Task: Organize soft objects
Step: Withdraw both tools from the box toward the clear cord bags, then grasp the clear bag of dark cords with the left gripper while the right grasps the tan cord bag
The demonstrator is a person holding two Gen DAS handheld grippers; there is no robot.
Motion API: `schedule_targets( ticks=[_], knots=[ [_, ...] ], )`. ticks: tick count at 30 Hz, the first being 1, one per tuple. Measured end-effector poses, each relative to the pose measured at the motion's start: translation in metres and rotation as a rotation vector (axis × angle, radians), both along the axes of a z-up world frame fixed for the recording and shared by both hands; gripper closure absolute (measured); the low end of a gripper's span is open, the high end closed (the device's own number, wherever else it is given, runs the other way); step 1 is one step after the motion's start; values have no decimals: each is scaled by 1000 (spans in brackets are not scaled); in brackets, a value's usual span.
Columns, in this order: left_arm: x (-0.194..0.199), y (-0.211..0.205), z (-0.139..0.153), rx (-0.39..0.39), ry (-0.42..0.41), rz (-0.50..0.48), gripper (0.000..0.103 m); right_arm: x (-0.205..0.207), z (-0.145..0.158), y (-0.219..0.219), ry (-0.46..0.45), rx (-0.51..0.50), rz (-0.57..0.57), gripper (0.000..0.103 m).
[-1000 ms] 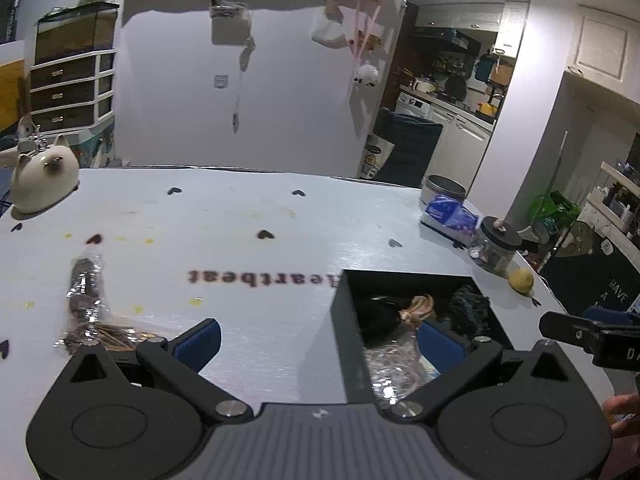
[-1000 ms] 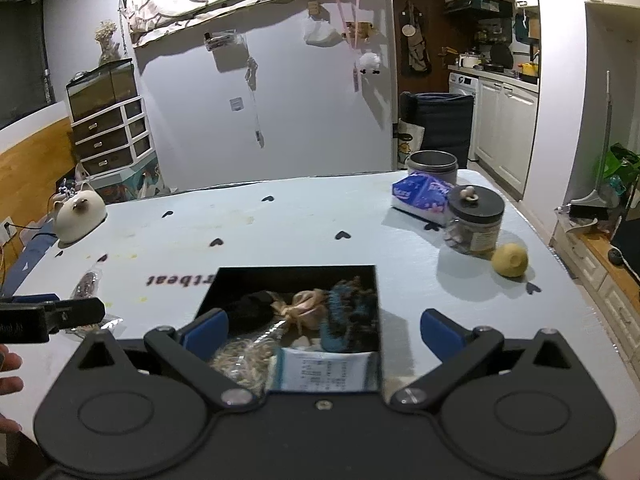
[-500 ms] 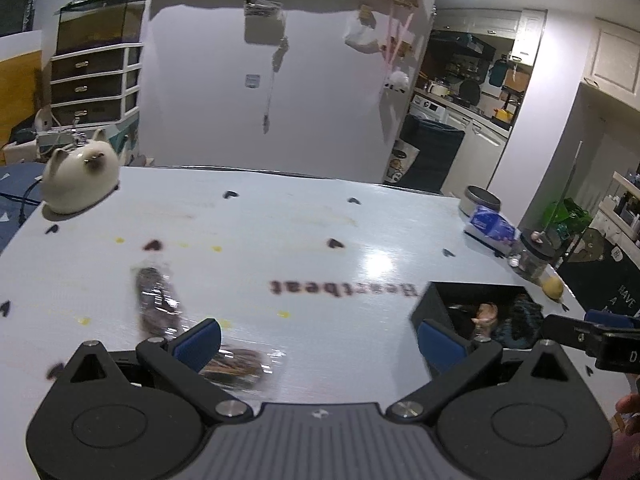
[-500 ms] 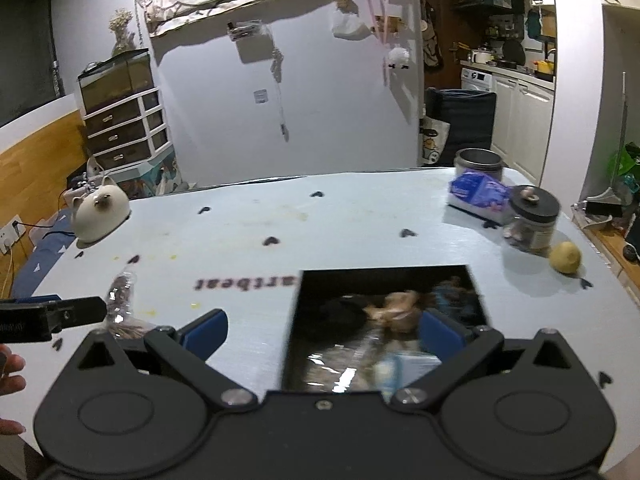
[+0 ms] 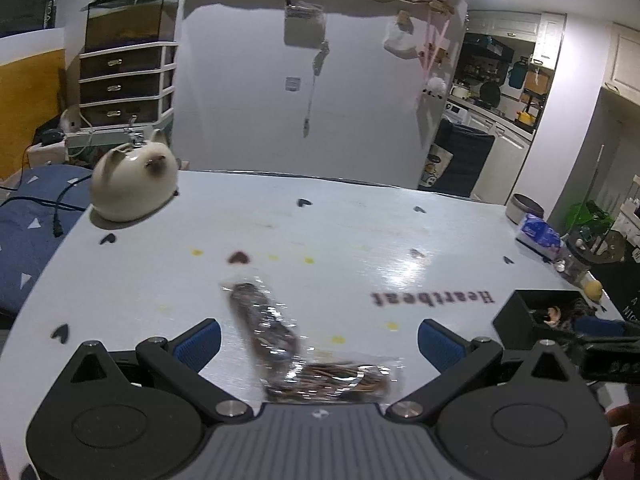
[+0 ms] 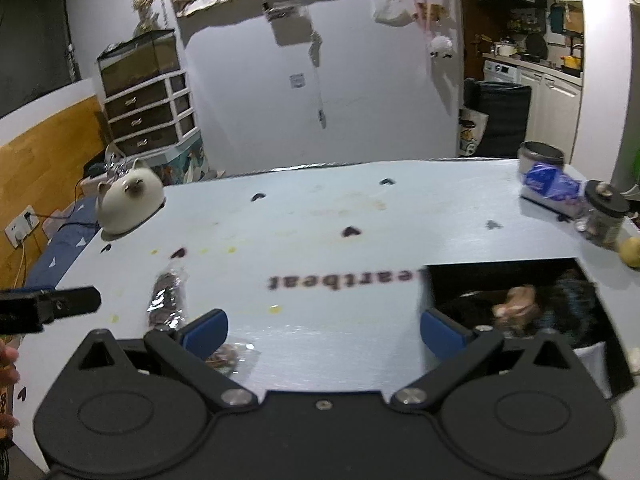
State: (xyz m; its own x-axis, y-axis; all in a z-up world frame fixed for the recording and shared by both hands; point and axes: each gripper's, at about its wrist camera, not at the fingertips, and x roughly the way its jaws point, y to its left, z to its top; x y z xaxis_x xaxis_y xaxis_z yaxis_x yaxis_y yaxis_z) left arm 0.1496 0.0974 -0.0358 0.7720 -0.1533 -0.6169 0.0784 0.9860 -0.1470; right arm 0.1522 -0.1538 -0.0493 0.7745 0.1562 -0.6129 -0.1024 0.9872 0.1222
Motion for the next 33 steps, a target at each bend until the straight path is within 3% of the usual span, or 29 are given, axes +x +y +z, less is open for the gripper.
schedule_targets(
  ticks=[12, 16, 20, 22, 25, 27, 30, 33],
  knots=[
    [7, 50, -8, 15, 45, 46, 0, 60, -68, 95, 167, -165, 192, 0],
    [11, 59, -10, 21, 56, 61, 0, 69, -91, 118, 212, -278, 264, 0],
    [21, 64, -12, 18, 66, 72, 0, 84, -108, 110, 242, -360, 212, 0],
    [29, 65, -14, 16, 70, 68, 0, 95, -109, 97, 240, -332, 176, 0],
    [44, 63, -19, 17, 84, 57, 0, 111, -102, 87, 220, -402, 128, 0],
    [56, 60, -25, 19, 98, 47, 0, 116, -90, 79, 212, -361, 111, 0],
    [80, 56, -37, 28, 124, 28, 0, 117, -71, 70, 229, -210, 81, 0],
    [109, 52, -52, 36, 160, 18, 0, 114, -60, 80, 232, -119, 142, 0]
  ],
)
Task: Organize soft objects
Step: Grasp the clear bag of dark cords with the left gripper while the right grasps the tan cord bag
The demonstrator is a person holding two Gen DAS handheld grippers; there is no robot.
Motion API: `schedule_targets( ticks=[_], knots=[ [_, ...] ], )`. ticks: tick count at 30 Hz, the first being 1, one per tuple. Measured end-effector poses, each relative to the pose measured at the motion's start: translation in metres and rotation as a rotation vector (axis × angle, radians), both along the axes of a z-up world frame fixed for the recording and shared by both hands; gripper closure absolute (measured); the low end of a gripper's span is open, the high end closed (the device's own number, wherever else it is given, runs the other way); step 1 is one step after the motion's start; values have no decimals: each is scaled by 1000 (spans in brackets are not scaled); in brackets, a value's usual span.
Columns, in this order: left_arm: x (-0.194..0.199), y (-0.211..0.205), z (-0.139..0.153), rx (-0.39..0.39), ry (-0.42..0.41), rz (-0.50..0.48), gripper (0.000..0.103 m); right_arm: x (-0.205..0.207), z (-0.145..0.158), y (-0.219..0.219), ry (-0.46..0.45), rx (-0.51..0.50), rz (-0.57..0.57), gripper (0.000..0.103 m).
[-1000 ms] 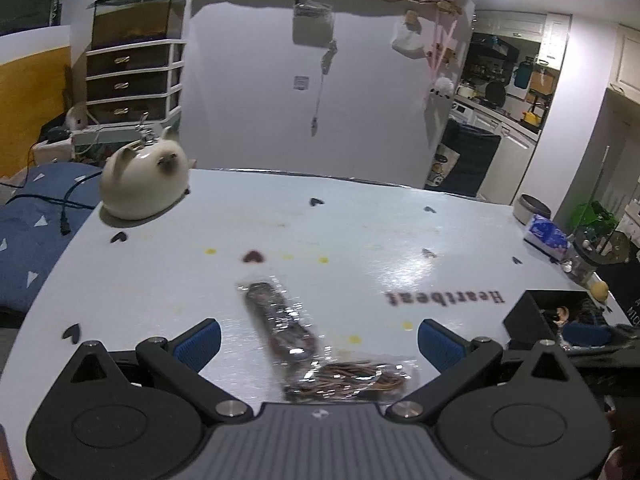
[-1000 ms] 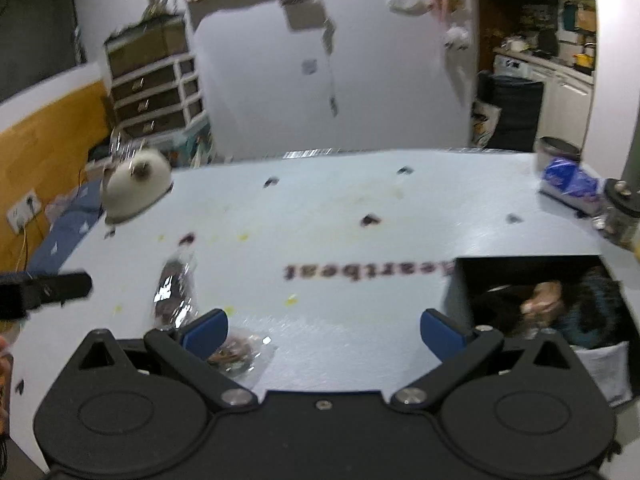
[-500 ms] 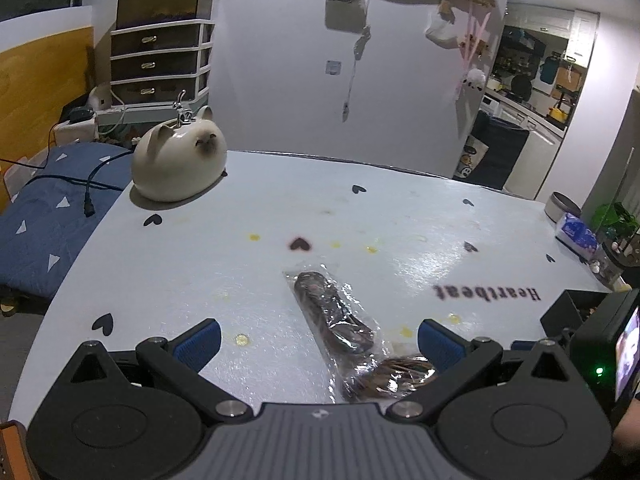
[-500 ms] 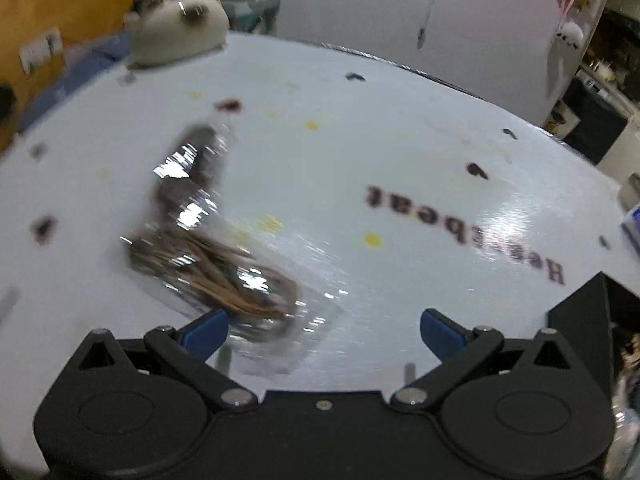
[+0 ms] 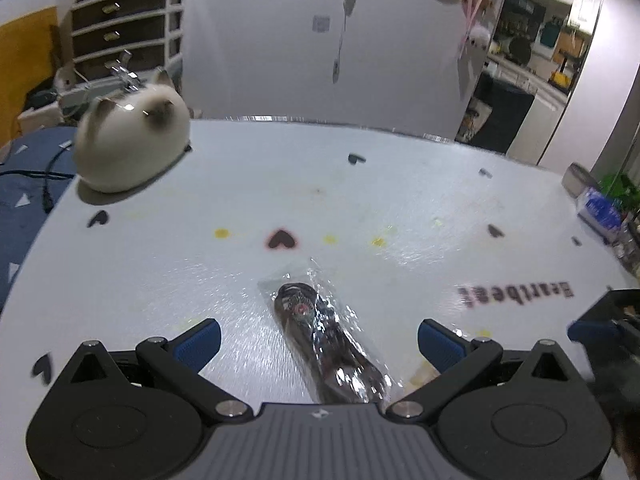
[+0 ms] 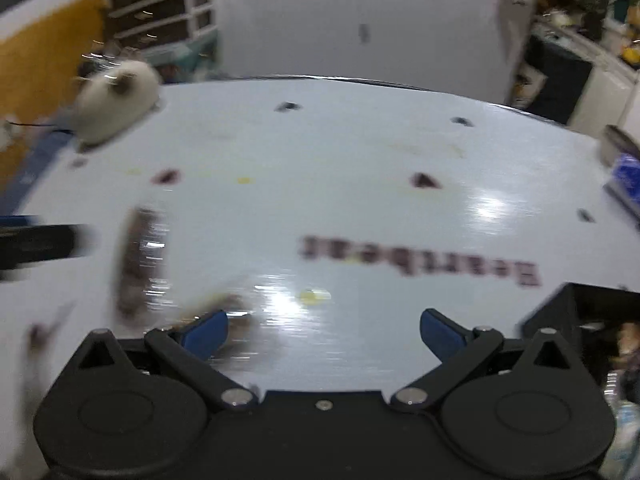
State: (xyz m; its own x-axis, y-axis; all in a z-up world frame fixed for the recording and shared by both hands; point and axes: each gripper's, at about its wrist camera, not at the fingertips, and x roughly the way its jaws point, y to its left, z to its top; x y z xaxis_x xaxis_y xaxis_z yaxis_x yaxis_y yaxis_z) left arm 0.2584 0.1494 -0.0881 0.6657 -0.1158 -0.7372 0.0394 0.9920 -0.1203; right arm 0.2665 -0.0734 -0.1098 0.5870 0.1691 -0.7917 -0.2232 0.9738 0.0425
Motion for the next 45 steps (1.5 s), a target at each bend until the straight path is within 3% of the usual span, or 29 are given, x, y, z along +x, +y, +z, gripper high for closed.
schedule_targets(
  ticks=[5, 13, 16, 23, 25, 27, 30, 38, 43, 45],
  knots=[
    [41, -4, -25, 43, 63, -17, 0, -11, -6, 39, 43, -5, 153, 0],
    [67, -14, -56, 82, 148, -39, 0, -11, -27, 77, 77, -78, 230, 0],
    [65, -13, -63, 124, 166, -44, 0, -12, -35, 72, 81, -133, 215, 0],
    [53, 2, -66, 142, 178, -55, 2, -8, -35, 29, 102, -158, 68, 0],
    [49, 3, -65, 137, 174, -86, 10, -7, -31, 22, 100, -152, 36, 0],
    [45, 5, -64, 124, 153, -107, 31, -7, -22, 17, 98, -107, 4, 0],
    [39, 1, -61, 160, 122, -129, 48, -2, -14, 16, 118, -8, -36, 1],
    [18, 11, -54, 76, 148, -76, 51, 15, -28, 51, 200, 22, 31, 8],
    [-6, 17, -49, -10, 201, -34, 50, 4, -43, 68, 201, -98, 101, 8],
    [-12, 17, -48, -47, 217, -39, 44, 0, -43, 65, 189, -107, 108, 8]
  ],
)
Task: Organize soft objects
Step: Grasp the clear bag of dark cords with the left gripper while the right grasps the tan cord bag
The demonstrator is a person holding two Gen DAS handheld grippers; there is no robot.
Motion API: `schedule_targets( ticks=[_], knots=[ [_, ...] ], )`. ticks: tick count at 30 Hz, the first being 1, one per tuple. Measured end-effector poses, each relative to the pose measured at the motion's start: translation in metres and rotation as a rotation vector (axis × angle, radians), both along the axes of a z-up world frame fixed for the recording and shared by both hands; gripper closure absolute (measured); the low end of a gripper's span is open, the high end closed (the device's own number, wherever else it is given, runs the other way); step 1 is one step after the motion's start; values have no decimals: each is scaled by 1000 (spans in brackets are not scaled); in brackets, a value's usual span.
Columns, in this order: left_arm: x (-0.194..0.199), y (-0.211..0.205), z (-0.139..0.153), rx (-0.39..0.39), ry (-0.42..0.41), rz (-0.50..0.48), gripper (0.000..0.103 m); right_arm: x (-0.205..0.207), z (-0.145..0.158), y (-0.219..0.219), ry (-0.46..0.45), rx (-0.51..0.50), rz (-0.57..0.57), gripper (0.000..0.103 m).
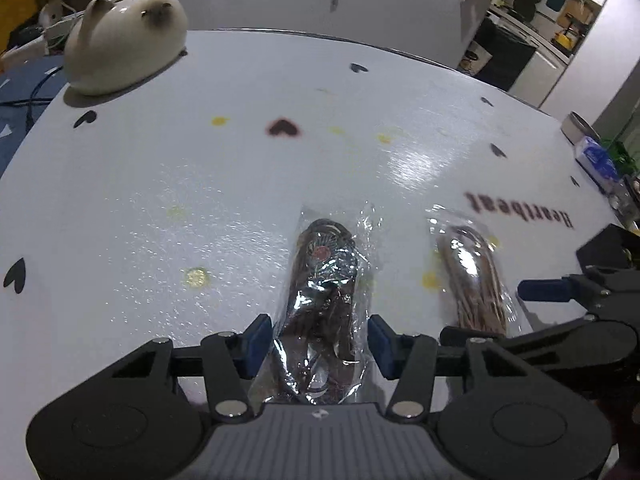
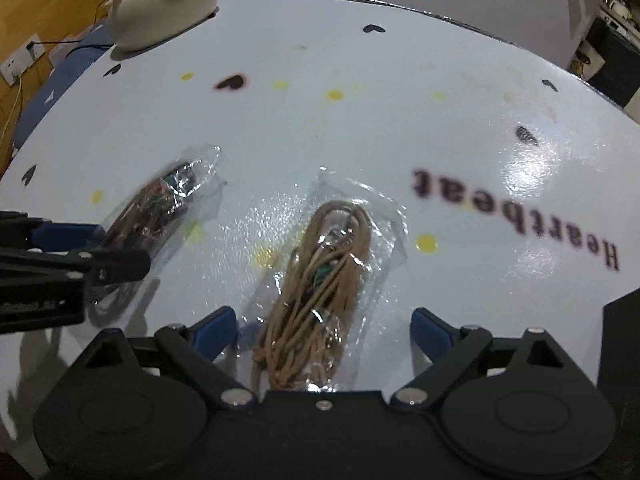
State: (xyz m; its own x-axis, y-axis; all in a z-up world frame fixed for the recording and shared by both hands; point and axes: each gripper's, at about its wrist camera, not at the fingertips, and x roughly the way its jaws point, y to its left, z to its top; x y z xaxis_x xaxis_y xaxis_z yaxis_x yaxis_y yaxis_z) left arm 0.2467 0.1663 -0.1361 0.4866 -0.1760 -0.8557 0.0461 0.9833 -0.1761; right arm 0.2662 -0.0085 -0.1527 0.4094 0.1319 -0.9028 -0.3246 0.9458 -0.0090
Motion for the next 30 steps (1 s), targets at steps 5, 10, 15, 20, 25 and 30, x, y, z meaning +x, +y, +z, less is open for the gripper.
schedule_targets(
  ticks=[5, 10, 15, 20, 25, 30],
  knots=[
    [1, -8, 4, 7, -20, -35, 38, -1, 3, -18, 2, 32, -52, 20],
    [13, -16, 2, 33, -30, -63, 38, 6, 6, -17, -4, 92, -70, 28],
    [18, -20, -4, 70, -8, -95, 49, 12, 7, -21, -2, 128, -107, 32],
    [14, -22, -2, 75, -8, -110, 61, 9, 8, -21, -15, 103, -105, 50],
    [9, -20, -1, 48, -15, -92, 68, 1, 11, -23, -16, 132, -93, 68],
    [1, -15, 10, 15, -67, -38, 69, -11, 17, -23, -36, 140, -84, 75]
  ],
)
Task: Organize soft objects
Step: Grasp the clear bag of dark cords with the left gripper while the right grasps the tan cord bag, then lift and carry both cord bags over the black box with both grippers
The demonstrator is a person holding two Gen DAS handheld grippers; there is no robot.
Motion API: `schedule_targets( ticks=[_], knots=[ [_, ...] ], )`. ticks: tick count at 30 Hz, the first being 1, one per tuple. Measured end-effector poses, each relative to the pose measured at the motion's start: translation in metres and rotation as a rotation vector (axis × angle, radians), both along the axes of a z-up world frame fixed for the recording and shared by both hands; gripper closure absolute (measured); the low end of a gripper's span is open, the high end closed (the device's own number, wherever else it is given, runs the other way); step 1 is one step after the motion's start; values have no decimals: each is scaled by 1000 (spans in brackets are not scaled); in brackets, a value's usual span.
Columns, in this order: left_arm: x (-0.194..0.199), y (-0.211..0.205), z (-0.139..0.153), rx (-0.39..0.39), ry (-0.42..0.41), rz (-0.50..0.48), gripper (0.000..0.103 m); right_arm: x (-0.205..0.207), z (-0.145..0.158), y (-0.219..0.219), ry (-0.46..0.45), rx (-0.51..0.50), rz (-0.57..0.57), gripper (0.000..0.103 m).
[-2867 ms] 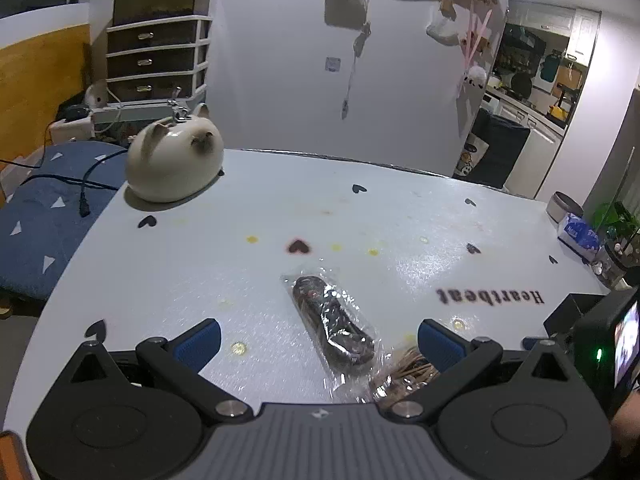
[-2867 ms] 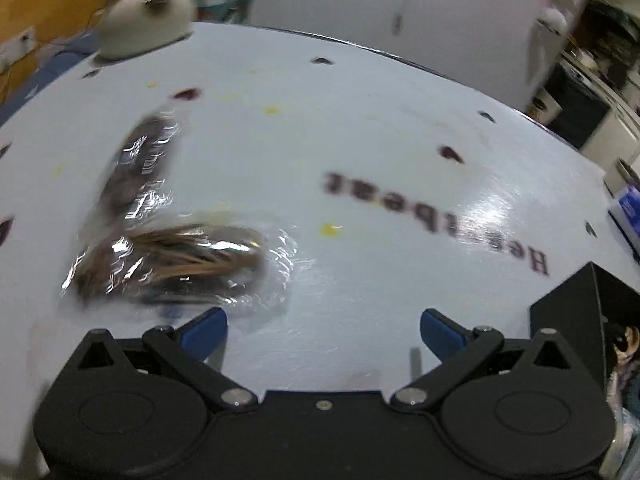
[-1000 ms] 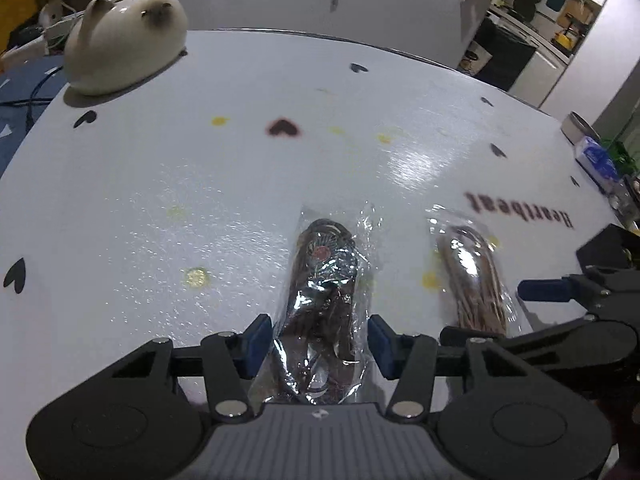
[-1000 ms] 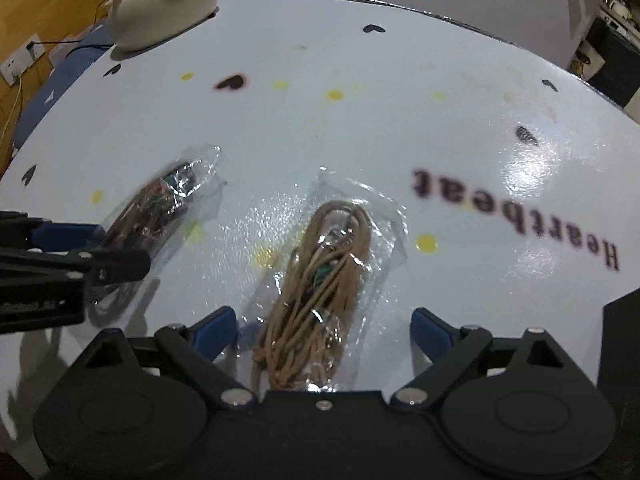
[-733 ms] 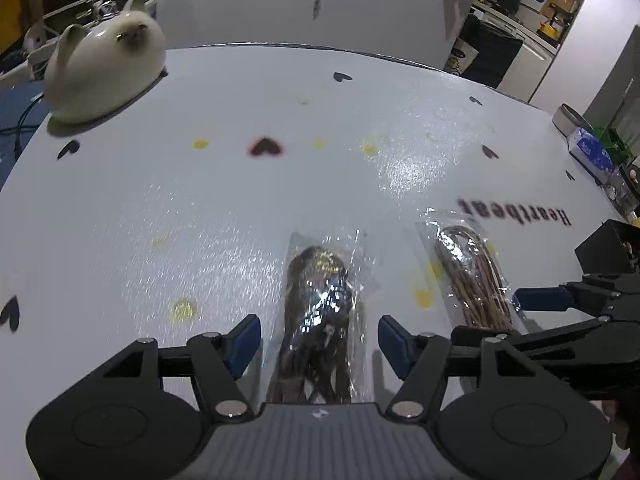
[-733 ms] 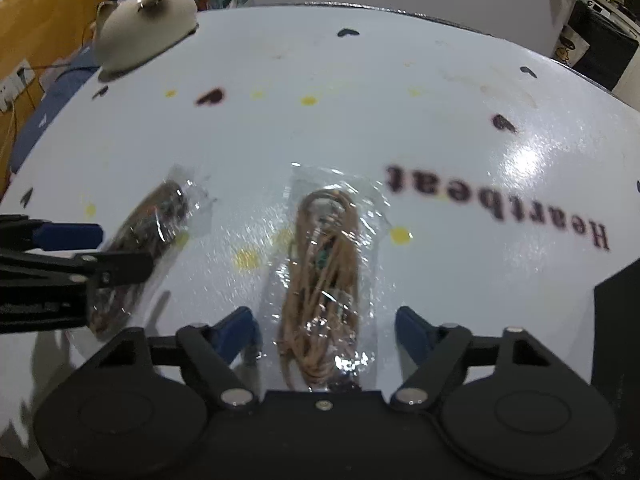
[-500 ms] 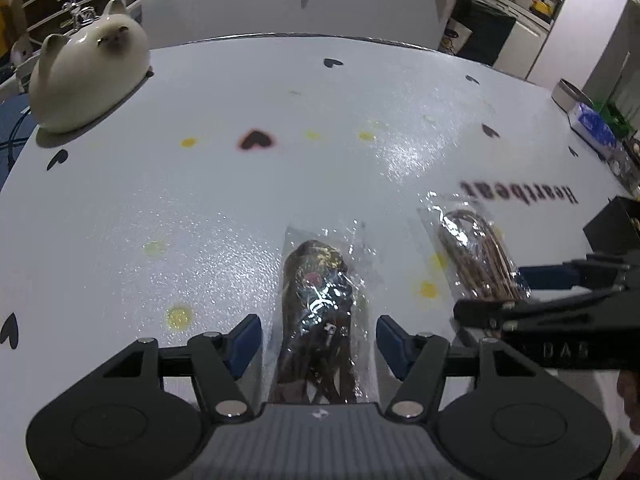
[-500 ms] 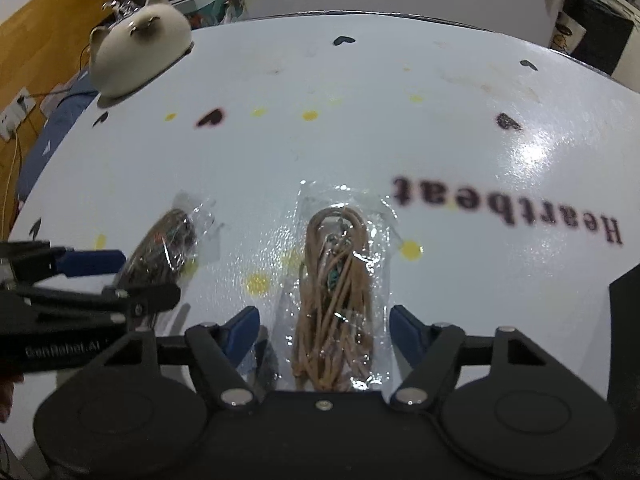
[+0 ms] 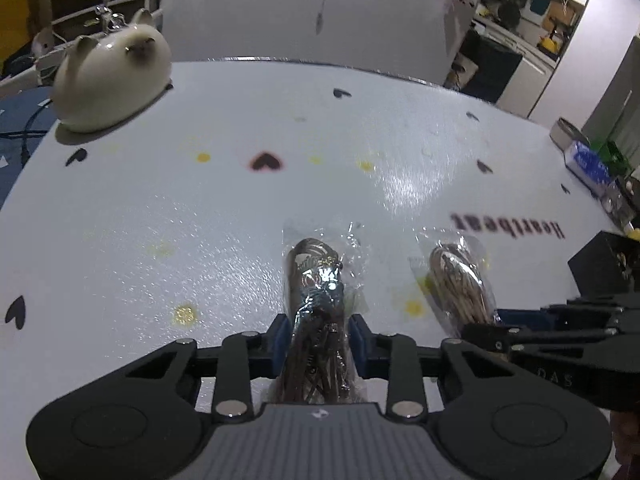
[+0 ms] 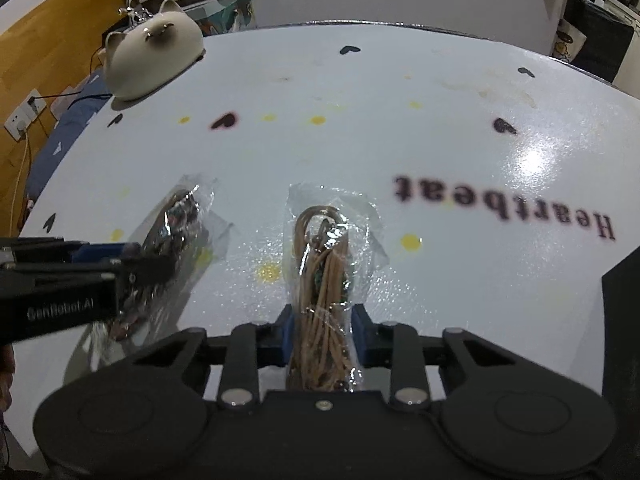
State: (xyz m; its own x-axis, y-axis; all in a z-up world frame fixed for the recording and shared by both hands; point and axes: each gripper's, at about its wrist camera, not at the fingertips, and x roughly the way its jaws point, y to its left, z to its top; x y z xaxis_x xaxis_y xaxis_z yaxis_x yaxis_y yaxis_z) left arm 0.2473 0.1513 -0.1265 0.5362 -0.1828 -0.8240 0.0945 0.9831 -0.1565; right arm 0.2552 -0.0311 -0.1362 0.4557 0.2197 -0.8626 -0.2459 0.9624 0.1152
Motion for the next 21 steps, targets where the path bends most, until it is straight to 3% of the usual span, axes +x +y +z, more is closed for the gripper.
schedule_targets(
  ticks=[21],
  knots=[
    [-51, -14, 80, -54, -242, 76, 70, -56, 89, -37, -334, 93, -58, 77]
  ],
)
